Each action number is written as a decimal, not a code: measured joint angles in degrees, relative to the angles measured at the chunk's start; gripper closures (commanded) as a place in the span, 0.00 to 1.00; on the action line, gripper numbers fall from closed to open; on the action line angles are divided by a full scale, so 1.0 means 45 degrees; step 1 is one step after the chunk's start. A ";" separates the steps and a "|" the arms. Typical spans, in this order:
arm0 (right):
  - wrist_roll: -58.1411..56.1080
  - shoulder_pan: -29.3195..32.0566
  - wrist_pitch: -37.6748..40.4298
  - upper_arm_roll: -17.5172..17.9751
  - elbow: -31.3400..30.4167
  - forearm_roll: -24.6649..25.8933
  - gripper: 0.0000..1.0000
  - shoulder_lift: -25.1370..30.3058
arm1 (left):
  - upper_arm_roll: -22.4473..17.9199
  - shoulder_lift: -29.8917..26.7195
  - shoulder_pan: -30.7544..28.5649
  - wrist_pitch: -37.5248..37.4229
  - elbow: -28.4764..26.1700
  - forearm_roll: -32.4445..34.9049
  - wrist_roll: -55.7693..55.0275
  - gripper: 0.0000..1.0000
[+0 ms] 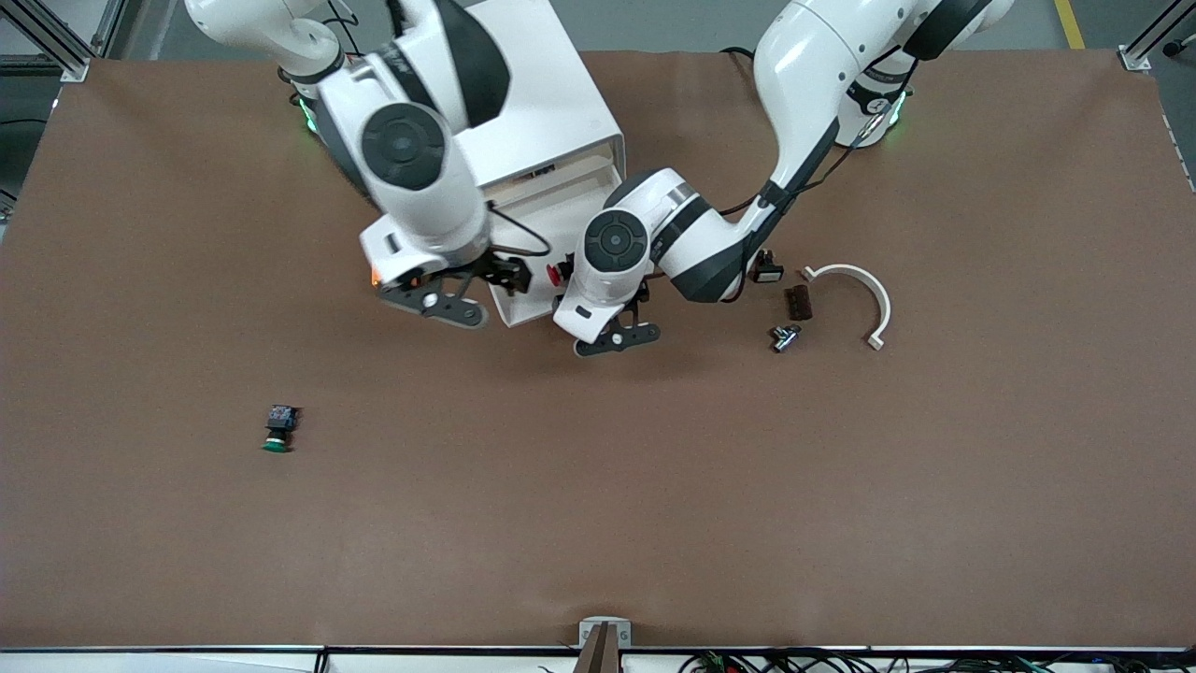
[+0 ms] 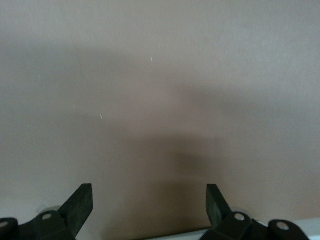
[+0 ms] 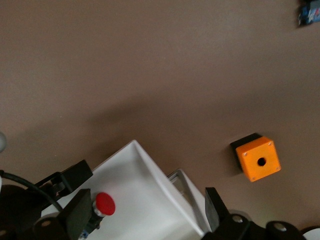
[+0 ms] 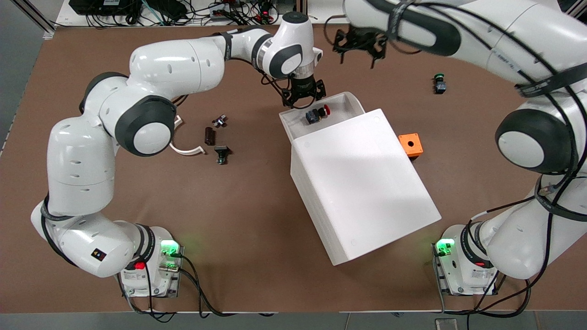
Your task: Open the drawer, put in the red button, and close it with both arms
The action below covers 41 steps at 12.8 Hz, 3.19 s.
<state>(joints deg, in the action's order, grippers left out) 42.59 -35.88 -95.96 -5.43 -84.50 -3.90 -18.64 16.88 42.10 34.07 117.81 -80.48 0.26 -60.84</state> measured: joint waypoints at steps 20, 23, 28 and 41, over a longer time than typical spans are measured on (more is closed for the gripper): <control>-1.0340 0.7674 0.2205 -0.0051 0.0033 0.0827 0.00 0.1222 | -0.0210 -0.0320 0.0922 -0.0455 -0.0039 -0.1086 -0.3922 0.00; -1.0322 0.7718 0.2165 -0.0062 0.0326 0.0898 0.00 0.1229 | -0.0320 -0.1743 -0.1150 -0.2683 0.0190 0.0163 -0.3585 0.00; -1.0325 0.8252 0.2628 -0.0126 0.1273 0.0925 0.00 0.1386 | -0.0349 -0.4456 -0.3433 -0.5600 0.0179 0.1161 -0.2064 0.00; -1.0321 0.8309 0.3058 -0.0029 -0.1822 0.0921 0.00 0.5563 | -0.2052 -1.0295 -0.8117 -0.7617 -0.2098 0.0349 1.0169 0.00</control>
<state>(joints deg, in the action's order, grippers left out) -3.85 1.51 -82.20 -5.56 -92.70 0.24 6.39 7.65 -4.23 -2.46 83.53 -89.92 1.84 -15.08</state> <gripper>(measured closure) 0.000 0.000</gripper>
